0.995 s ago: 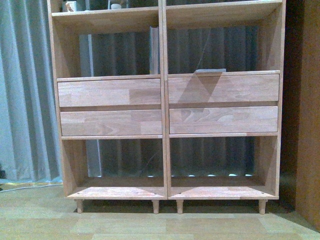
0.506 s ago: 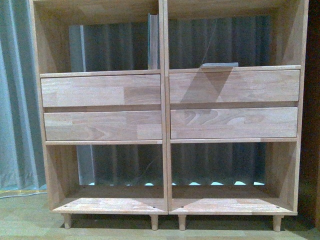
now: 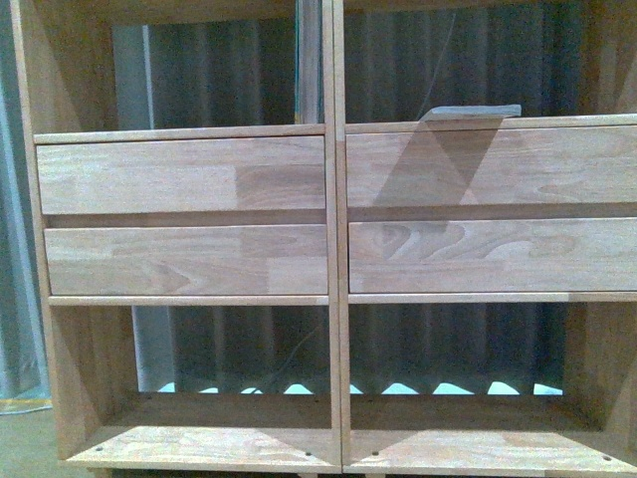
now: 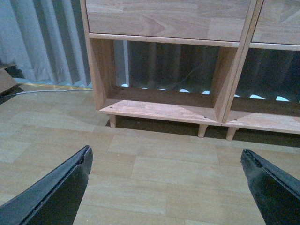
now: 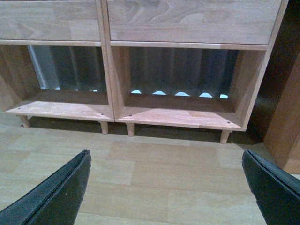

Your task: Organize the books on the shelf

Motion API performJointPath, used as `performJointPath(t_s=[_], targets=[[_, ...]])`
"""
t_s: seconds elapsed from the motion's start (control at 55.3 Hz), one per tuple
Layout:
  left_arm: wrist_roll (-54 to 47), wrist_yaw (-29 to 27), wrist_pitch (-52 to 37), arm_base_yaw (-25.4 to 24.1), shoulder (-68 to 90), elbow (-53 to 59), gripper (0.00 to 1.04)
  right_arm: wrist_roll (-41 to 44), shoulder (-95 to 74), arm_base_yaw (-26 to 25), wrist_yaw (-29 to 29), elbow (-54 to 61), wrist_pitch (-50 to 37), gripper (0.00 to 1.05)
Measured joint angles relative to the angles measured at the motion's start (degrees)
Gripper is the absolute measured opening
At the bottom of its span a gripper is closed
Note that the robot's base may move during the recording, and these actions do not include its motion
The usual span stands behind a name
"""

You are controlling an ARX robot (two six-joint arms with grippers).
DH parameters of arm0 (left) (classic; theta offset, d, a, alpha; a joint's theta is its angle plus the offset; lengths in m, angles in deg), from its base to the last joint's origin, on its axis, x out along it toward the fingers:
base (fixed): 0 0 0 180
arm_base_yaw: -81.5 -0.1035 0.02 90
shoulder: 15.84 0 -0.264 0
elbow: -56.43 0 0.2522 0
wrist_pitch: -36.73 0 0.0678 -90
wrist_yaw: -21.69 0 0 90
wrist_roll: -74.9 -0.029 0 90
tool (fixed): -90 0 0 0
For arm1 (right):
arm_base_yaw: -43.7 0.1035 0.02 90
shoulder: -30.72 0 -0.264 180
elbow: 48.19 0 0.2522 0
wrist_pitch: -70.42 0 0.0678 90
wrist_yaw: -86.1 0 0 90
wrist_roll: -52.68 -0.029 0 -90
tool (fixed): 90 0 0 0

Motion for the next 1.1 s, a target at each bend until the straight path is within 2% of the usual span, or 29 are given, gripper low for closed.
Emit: performJointPath(t_s=[1.103], targets=[[-0.02, 0.0, 0.0, 0.0, -0.02, 0.0, 0.98, 0.0, 0.0, 0.0, -0.02, 0.0, 0.0, 0.98]])
